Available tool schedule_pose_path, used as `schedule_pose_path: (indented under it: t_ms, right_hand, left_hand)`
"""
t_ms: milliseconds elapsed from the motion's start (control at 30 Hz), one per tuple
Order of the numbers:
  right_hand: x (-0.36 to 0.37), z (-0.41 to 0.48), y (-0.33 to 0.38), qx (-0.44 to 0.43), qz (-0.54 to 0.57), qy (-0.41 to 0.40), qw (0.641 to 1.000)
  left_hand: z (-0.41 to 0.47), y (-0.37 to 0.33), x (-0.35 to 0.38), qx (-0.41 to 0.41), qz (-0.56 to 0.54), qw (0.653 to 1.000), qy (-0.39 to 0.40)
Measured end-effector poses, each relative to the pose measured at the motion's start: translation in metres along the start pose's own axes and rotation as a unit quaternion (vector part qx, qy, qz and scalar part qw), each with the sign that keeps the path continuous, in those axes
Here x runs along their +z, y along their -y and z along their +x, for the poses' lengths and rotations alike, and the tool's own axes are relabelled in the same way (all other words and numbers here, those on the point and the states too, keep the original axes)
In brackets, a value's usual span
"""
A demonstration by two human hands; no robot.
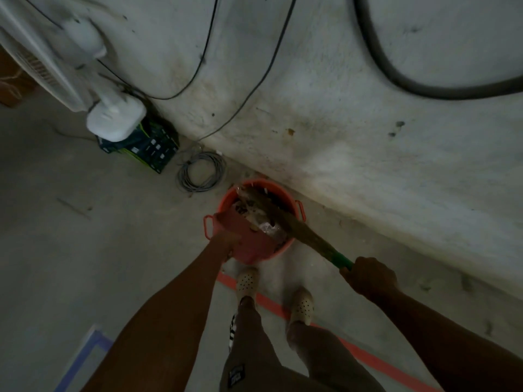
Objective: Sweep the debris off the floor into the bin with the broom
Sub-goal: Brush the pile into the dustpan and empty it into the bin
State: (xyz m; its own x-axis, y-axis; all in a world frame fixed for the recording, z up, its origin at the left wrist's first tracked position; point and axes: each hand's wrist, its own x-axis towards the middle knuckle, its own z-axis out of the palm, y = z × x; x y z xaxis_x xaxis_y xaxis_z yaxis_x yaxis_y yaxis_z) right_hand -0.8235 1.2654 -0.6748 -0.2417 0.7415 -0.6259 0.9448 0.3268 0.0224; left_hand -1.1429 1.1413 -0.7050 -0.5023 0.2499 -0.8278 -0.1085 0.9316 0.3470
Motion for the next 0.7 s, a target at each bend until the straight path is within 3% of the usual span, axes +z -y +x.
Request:
schedule_pose_path:
  t_ms: [133, 333, 700]
  right_hand:
    - [-0.030, -0.010, -0.010, -0.038, -0.049, -0.050, 0.997]
    - [-0.049, -0.014, -0.022, -0.053, -0.070, -0.101, 0.991]
    - [-0.038, -0.013, 0.000, -0.042, -0.019, -0.091, 0.995]
  left_hand:
    - [-0.017, 0.004, 0.007, 0.015, 0.031, 0.999, 0.001]
    - [-0.019, 0.003, 0.001, 0.026, -0.008, 0.999, -0.017]
    - [-0.004, 0.009, -0.015, 0.044, 0.015, 0.998, -0.035]
